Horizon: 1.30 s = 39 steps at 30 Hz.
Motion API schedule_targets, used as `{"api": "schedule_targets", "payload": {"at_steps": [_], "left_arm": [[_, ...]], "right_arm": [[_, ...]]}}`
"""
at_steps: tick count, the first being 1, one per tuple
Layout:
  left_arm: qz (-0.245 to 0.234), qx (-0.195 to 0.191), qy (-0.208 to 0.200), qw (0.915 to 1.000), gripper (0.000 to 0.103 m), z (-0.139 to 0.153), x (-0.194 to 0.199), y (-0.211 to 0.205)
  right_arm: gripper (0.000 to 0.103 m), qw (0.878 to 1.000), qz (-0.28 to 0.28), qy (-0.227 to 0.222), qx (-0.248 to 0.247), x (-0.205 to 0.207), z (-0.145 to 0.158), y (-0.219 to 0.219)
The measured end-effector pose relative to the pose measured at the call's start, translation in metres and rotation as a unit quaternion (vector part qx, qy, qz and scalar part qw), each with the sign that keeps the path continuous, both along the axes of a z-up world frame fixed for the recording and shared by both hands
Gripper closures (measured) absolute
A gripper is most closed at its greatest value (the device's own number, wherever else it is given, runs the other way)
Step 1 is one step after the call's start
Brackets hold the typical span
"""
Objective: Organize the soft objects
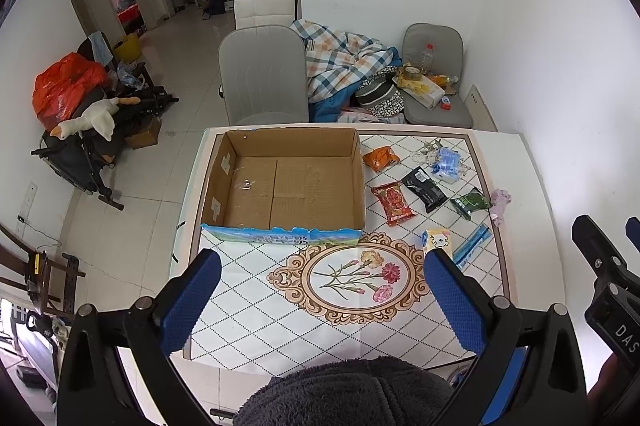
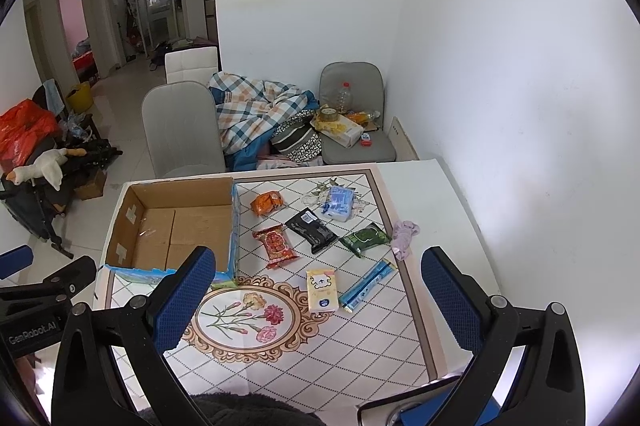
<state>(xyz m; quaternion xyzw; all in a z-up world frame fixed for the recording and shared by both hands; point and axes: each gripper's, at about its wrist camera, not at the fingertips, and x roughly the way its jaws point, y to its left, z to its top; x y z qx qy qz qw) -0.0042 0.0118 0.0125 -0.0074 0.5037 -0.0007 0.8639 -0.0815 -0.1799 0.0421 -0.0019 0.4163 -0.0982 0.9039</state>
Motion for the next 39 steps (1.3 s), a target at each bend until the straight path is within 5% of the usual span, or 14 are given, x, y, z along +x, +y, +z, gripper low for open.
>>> {"api": "schedule_targets", "payload": {"at_steps": [39], "left_arm": [[-0.001, 0.0, -0.012, 0.9999, 0.0, 0.0032, -0.0029, 0.0018]], "right_arm": [[0.0, 1.0, -0.003, -0.007, 0.005, -0.0047, 0.0033, -0.0002]]}}
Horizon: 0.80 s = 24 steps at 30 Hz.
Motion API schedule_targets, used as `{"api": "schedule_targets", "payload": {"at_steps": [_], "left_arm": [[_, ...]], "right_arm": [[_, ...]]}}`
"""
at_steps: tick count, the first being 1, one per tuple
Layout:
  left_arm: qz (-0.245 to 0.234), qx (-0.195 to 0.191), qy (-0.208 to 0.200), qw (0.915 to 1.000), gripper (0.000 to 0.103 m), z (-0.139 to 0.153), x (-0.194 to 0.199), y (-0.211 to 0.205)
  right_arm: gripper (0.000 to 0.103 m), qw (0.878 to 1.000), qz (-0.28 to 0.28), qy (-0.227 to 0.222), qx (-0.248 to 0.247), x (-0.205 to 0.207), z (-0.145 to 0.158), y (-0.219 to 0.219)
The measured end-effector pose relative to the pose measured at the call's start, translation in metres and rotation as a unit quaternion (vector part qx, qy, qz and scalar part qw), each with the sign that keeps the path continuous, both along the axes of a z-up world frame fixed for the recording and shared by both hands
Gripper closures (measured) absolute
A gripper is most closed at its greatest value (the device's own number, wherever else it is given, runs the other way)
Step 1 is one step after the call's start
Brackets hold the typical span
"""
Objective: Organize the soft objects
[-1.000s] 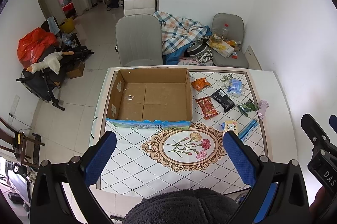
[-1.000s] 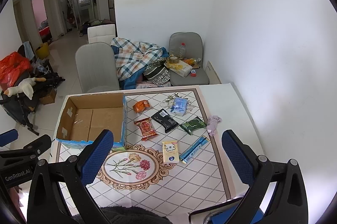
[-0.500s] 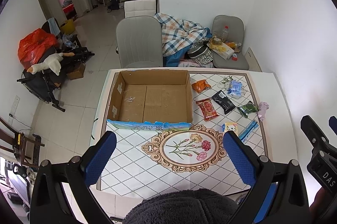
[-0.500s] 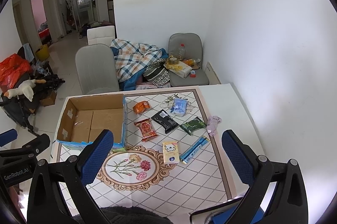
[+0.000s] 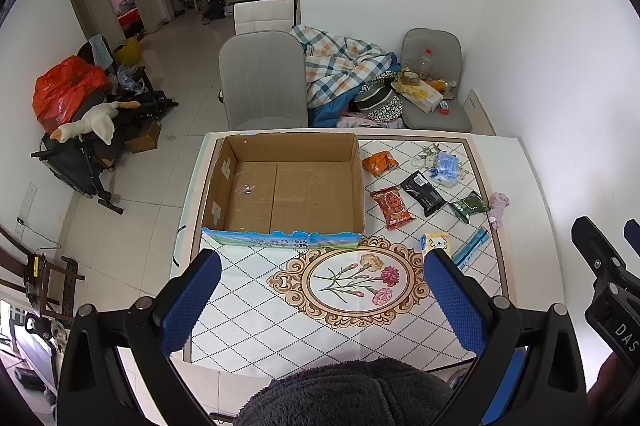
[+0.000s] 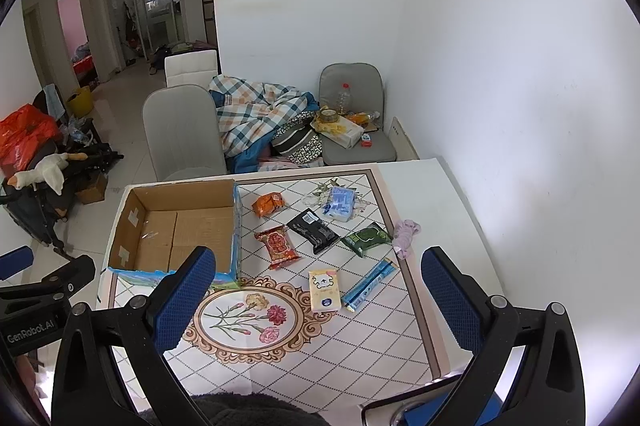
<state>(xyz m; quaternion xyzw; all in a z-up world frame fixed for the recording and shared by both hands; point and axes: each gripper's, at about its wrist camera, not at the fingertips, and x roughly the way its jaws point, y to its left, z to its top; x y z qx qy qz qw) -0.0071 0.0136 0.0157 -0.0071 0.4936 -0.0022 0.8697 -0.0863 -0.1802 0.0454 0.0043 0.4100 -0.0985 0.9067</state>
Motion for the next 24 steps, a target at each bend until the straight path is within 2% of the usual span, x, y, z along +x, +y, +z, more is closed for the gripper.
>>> {"api": "schedule_targets", "payload": {"at_steps": [20, 24], "left_arm": [[-0.005, 0.0, 0.0, 1.0, 0.0, 0.002, 0.004, -0.006], [-0.015, -0.005, 0.003, 0.9999, 0.0, -0.005, 0.017, -0.013]], "right_arm": [[0.0, 1.0, -0.005, -0.004, 0.003, -0.001, 0.0, -0.006], [0.0, 1.0, -0.008, 0.008, 0.026, 0.004, -0.007, -0.013]]}}
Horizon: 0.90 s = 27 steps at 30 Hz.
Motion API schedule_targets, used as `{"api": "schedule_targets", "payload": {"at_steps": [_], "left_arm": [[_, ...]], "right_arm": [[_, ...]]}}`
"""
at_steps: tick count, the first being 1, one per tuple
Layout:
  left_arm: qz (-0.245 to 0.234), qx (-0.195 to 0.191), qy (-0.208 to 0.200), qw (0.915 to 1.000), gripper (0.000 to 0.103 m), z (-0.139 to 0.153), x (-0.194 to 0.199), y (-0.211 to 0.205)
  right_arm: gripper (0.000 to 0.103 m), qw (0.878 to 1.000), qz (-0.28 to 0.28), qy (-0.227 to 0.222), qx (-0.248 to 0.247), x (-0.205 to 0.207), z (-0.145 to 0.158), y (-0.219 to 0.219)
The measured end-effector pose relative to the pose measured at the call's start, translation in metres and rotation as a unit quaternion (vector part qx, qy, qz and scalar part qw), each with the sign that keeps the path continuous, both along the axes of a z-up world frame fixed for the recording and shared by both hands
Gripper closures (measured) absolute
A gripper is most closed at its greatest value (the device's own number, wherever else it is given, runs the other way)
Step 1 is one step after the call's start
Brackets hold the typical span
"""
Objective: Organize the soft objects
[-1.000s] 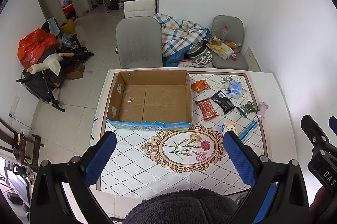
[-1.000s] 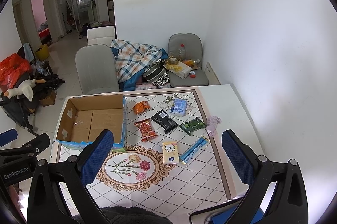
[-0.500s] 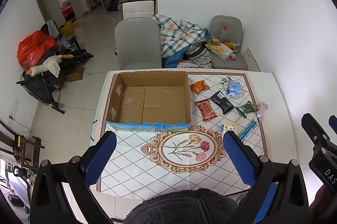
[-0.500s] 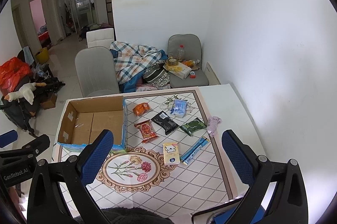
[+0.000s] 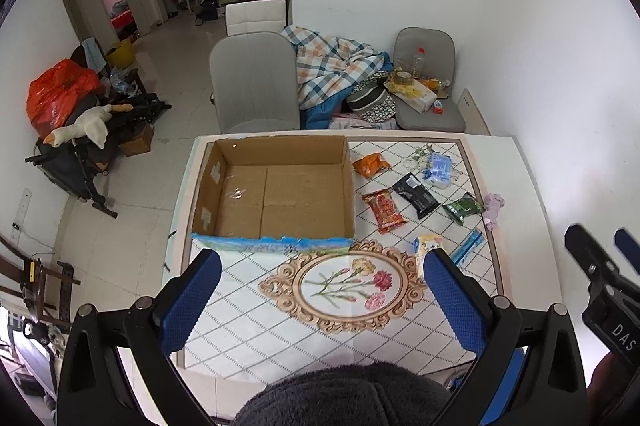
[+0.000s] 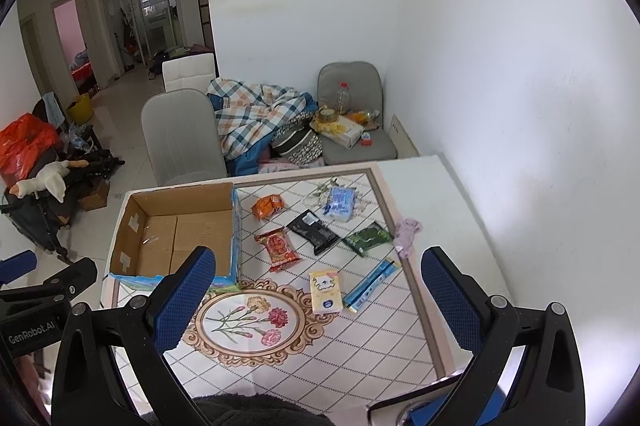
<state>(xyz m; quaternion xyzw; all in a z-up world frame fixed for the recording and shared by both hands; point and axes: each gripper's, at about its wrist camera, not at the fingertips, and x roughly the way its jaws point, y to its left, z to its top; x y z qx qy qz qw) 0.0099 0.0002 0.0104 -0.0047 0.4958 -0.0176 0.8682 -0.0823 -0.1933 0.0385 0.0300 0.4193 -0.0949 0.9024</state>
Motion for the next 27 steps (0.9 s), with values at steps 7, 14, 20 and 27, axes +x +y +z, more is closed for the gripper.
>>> {"api": "schedule_targets", "payload": {"at_steps": [7, 14, 20, 27], "left_arm": [[-0.033, -0.007, 0.049, 0.9982, 0.0, -0.051, 0.077, -0.038], [-0.063, -0.031, 0.136, 0.9883, 0.001, -0.148, 0.18, -0.101], [-0.049, -0.027, 0.247, 0.9675, 0.031, -0.259, 0.248, -0.146], [-0.008, -0.003, 0.326, 0.9452, 0.031, -0.36, 0.286, -0.165]], "right_arm": [[0.0, 0.994, -0.053, 0.063, 0.074, 0.037, -0.057, -0.06], [0.0, 0.971, -0.122, 0.151, 0.141, 0.106, -0.163, -0.15], [0.0, 0.946, -0.14, 0.222, 0.191, 0.192, -0.272, -0.204], [0.019, 0.9, -0.177, 0.314, 0.247, 0.28, -0.399, -0.241]]}}
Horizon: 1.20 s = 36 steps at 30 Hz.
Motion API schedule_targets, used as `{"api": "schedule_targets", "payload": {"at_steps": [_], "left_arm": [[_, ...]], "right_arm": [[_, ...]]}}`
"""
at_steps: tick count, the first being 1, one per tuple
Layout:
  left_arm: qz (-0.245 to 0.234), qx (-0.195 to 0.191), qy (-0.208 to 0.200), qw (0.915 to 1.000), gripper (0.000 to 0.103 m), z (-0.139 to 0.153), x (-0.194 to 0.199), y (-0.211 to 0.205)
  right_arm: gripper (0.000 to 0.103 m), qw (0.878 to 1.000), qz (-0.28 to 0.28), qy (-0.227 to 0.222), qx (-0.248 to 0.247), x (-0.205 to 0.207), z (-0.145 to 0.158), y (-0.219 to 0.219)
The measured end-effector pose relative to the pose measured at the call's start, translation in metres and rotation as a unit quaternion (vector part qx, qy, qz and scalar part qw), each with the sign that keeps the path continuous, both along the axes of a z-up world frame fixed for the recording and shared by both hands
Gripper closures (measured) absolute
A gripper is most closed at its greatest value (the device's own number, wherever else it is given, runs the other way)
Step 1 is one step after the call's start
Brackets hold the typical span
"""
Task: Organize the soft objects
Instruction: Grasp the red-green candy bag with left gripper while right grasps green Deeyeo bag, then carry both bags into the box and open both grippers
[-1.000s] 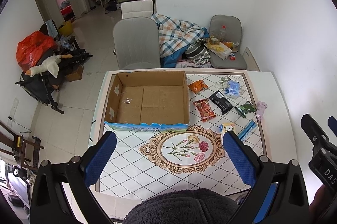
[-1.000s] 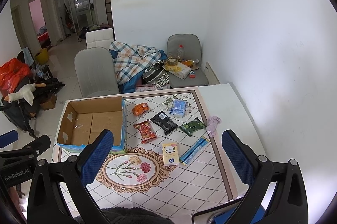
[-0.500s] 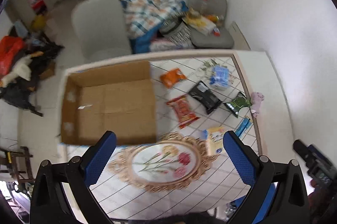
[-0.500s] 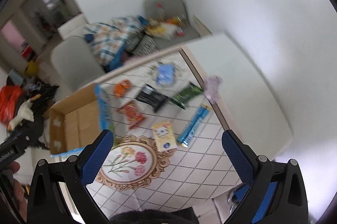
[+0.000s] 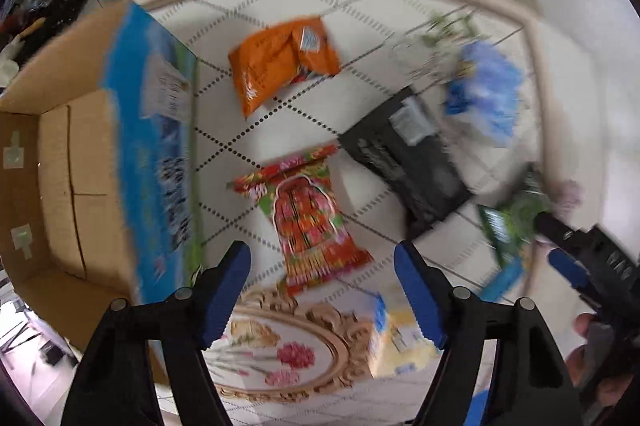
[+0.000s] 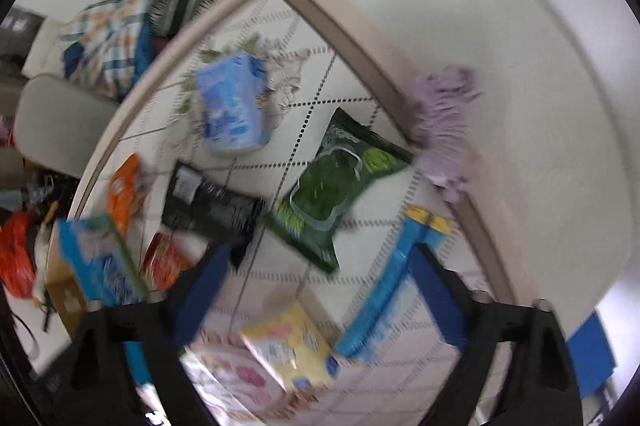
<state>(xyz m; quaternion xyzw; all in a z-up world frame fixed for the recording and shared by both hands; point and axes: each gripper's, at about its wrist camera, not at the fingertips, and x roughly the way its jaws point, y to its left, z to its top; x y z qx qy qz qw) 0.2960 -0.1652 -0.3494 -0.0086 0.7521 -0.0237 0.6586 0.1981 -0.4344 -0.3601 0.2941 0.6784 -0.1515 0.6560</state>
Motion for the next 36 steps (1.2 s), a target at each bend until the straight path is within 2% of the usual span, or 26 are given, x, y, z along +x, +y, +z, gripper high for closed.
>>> {"api": "schedule_targets", "payload": {"at_steps": [4, 5, 6, 8, 12, 16, 17, 19, 24, 27, 30, 34, 36], "left_arm": [[0.015, 0.008, 0.046, 0.9988, 0.031, -0.04, 0.009, -0.002], [0.023, 0.003, 0.058, 0.998, 0.031, -0.047, 0.009, -0.001], [0.032, -0.004, 0.07, 0.9971, 0.031, -0.055, 0.009, 0.0], [0.034, 0.0, 0.084, 0.9959, 0.031, -0.069, 0.01, 0.0], [0.024, 0.008, 0.093, 0.9954, 0.031, -0.086, 0.01, -0.002], [0.037, -0.003, 0.071, 0.9968, 0.034, -0.093, 0.012, -0.001], [0.037, -0.002, 0.066, 0.9971, 0.038, -0.09, 0.014, 0.0], [0.031, 0.001, 0.049, 0.9983, 0.058, -0.082, 0.014, 0.001], [0.001, 0.004, 0.041, 0.9991, 0.06, -0.075, 0.005, -0.004], [-0.007, 0.006, 0.031, 0.9995, 0.061, -0.072, -0.008, -0.013], [-0.022, -0.004, 0.003, 0.9997, 0.061, -0.042, -0.024, -0.023], [-0.04, -0.041, -0.03, 0.9979, 0.061, 0.0, -0.035, -0.028], [-0.049, -0.052, -0.059, 0.9957, 0.061, 0.026, -0.042, -0.025]], "right_arm": [[0.021, 0.999, -0.031, 0.028, 0.02, 0.019, -0.04, -0.008], [0.026, 0.998, -0.037, 0.039, 0.025, 0.024, -0.051, -0.009], [0.042, 0.998, -0.039, 0.045, 0.029, 0.026, -0.058, -0.009], [0.05, 0.997, -0.03, 0.06, 0.04, 0.029, -0.073, -0.006], [0.057, 0.996, 0.03, 0.071, 0.047, 0.024, -0.081, 0.004], [0.057, 0.991, 0.101, 0.081, 0.039, 0.02, -0.085, 0.015], [0.057, 0.991, 0.106, 0.08, 0.036, 0.02, -0.086, 0.016], [0.056, 0.991, 0.102, 0.081, 0.03, 0.02, -0.089, 0.019], [0.057, 0.992, 0.089, 0.086, 0.016, 0.016, -0.098, 0.025], [0.067, 0.992, 0.102, 0.081, 0.002, 0.016, -0.099, 0.035], [0.07, 0.993, 0.101, 0.065, 0.01, 0.011, -0.091, 0.04], [0.071, 0.993, 0.109, 0.034, 0.015, 0.002, -0.064, 0.048], [0.071, 0.993, 0.117, 0.015, 0.024, 0.0, -0.048, 0.057]]}}
